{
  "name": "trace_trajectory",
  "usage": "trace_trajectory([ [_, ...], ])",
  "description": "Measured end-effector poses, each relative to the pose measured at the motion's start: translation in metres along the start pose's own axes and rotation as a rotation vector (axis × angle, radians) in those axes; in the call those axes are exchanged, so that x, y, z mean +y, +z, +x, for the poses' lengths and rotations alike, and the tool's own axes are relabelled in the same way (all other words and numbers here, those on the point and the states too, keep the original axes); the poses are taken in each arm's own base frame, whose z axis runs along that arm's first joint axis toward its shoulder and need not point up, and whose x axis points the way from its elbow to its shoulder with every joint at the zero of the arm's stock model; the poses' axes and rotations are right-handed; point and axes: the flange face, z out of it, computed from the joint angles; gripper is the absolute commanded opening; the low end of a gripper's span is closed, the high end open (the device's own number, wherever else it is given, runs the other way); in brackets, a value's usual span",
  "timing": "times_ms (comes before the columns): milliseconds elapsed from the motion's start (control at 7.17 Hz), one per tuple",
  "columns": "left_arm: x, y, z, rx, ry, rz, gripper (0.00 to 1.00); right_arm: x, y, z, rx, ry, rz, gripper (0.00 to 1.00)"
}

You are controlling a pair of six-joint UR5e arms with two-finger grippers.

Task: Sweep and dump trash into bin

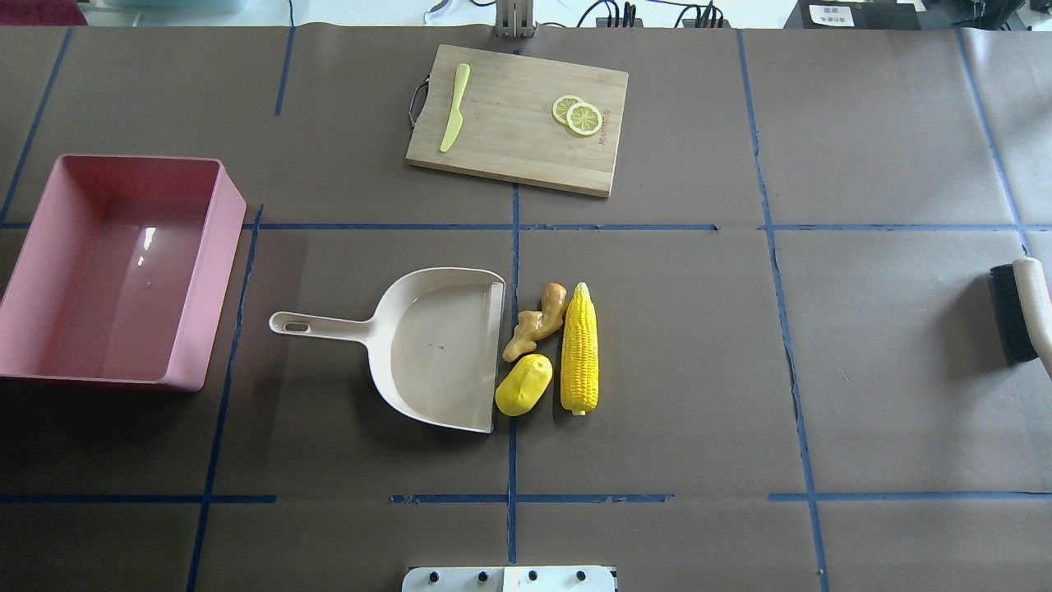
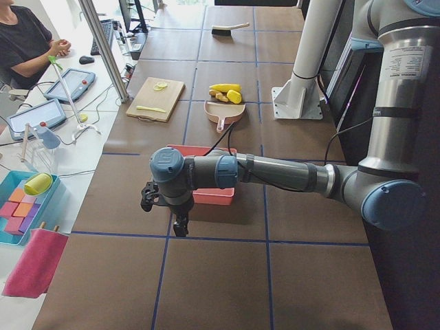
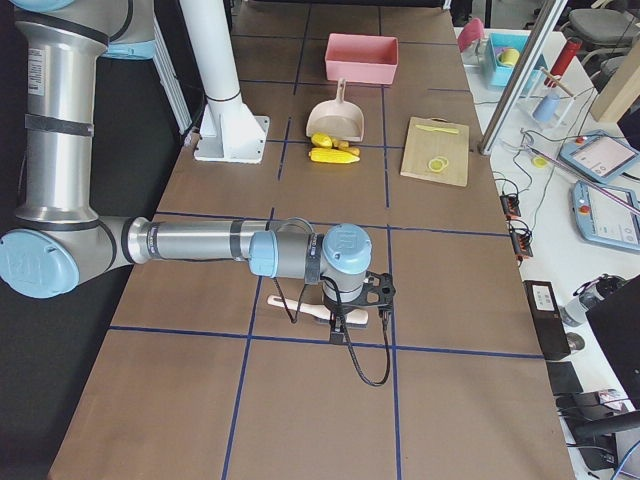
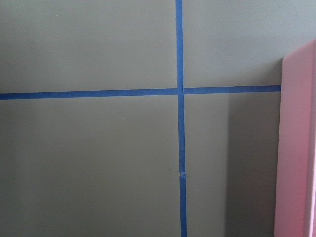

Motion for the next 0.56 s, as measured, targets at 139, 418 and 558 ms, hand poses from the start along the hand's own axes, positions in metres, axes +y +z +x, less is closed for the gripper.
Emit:
trace_trajectory([
  [139, -0.001, -0.008, 0.012, 0.007, 0.031, 0.023, 1.0, -0.001, 0.0, -0.003, 0.0, -0.005, 0.001, 1.0],
  [418, 0.005, -0.012, 0.033, 0.08, 0.098, 0.065, 1.0, -0.002, 0.0, -0.021, 0.001, -0.034, -0.004, 1.0],
  [558, 0.008, -0.011, 0.045, 0.163, 0.147, 0.098, 1.0, -0.001, 0.0, -0.042, -0.004, -0.072, -0.008, 1.0],
])
